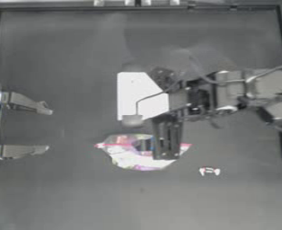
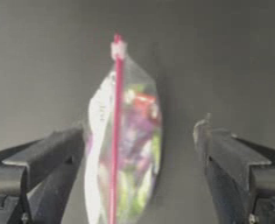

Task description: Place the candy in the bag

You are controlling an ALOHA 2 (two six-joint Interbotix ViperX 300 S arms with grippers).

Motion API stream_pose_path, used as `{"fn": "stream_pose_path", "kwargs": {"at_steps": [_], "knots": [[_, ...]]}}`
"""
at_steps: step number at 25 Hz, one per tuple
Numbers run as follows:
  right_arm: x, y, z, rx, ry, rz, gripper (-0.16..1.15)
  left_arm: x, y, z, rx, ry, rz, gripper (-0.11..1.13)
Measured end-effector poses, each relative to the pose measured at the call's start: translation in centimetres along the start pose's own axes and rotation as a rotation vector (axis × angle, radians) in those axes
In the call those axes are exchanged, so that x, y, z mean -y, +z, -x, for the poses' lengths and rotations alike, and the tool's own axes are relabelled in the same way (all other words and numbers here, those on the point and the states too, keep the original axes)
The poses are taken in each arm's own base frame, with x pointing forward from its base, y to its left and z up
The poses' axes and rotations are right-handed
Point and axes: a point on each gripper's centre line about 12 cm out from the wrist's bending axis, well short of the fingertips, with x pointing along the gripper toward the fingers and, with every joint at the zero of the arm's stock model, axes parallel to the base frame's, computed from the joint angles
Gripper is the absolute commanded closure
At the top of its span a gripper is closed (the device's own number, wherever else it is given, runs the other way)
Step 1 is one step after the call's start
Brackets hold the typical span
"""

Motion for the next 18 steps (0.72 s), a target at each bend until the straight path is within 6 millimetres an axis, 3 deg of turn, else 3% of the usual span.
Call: {"fn": "stream_pose_path", "kwargs": {"at_steps": [18], "knots": [[-1.8, 2.9, -5.6, -0.148, -0.024, 0.086, -0.01, 0.0, -1.0, 0.1, -0.025, 0.003, 0.011, 0.01]]}}
